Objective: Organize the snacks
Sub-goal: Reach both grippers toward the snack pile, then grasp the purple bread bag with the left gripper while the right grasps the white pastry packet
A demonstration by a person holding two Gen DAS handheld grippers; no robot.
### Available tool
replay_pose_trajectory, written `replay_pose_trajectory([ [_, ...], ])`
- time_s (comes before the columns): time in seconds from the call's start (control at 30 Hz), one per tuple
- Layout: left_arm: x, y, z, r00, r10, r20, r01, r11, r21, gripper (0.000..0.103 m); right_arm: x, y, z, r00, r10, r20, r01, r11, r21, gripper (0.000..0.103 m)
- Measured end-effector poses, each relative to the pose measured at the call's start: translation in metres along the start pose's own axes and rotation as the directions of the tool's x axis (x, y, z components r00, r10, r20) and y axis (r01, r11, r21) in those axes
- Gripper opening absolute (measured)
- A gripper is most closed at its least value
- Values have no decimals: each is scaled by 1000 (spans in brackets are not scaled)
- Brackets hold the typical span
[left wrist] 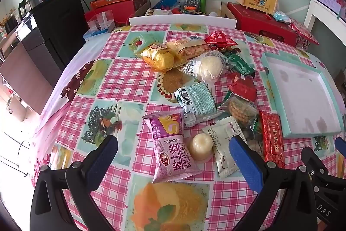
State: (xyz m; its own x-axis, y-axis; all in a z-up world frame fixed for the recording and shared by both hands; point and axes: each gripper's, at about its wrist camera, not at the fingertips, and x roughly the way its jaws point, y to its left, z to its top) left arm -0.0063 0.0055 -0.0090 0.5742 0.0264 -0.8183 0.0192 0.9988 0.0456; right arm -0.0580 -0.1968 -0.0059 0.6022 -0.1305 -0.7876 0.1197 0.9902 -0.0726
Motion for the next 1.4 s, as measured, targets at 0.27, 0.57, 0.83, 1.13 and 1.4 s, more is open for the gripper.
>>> replay_pose_trajectory([
  [0.27,3,0,1,1000,-2,-16,2,1000,-6,103,0,1,0,1000,0,-1,0,1000,1,103],
  [0.57,10,9,4,997,-38,-61,36,998,-43,103,2,2,0,1000,13,-10,-13,1000,-4,103],
  [0.83,27,37,17,983,-94,-157,75,989,-125,103,6,24,8,995,97,-38,-99,993,-57,103],
  [1.13,57,40,15,961,-105,-255,65,985,-160,92,35,72,12,972,198,-124,-214,969,-125,93],
  [1.4,76,39,13,947,-135,-293,82,979,-184,77,62,95,9,942,259,-213,-291,947,-134,81],
])
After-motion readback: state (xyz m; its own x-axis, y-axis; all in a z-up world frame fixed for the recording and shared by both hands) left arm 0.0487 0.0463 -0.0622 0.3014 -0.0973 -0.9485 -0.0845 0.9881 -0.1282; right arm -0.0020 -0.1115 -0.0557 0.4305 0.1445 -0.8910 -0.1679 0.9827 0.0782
